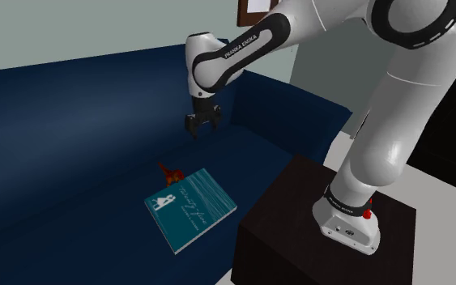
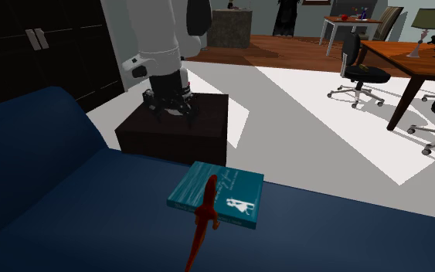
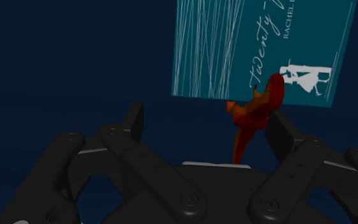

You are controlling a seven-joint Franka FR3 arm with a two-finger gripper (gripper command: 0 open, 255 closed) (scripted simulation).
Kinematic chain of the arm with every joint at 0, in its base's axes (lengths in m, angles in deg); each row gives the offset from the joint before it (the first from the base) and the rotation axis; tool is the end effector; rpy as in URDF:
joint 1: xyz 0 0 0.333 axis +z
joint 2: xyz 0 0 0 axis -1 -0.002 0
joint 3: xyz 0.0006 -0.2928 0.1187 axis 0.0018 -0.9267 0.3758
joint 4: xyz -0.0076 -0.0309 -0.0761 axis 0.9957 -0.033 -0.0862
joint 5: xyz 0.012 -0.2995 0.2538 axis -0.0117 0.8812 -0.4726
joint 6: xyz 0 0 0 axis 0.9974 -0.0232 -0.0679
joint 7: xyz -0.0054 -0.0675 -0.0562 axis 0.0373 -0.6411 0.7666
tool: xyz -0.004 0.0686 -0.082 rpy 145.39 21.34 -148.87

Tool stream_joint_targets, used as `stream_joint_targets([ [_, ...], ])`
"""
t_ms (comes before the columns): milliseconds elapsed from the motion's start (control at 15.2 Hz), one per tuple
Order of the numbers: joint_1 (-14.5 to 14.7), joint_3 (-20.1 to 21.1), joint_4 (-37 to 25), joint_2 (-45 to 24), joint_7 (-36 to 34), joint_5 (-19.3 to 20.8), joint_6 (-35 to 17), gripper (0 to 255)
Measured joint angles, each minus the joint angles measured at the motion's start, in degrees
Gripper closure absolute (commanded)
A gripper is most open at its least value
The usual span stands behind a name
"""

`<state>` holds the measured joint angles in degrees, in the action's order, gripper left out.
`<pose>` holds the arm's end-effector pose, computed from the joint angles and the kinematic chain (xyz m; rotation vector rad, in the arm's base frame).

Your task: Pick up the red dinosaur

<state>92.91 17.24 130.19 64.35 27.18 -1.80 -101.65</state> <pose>0.5184 0.1397 0.3621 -3.0987 0.2451 0.1293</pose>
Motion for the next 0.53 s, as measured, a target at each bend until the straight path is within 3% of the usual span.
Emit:
stream_joint_targets([
  [528,2.59,-0.43,-14.22,-18.75,-5.63,4.49,-3.16,0],
])
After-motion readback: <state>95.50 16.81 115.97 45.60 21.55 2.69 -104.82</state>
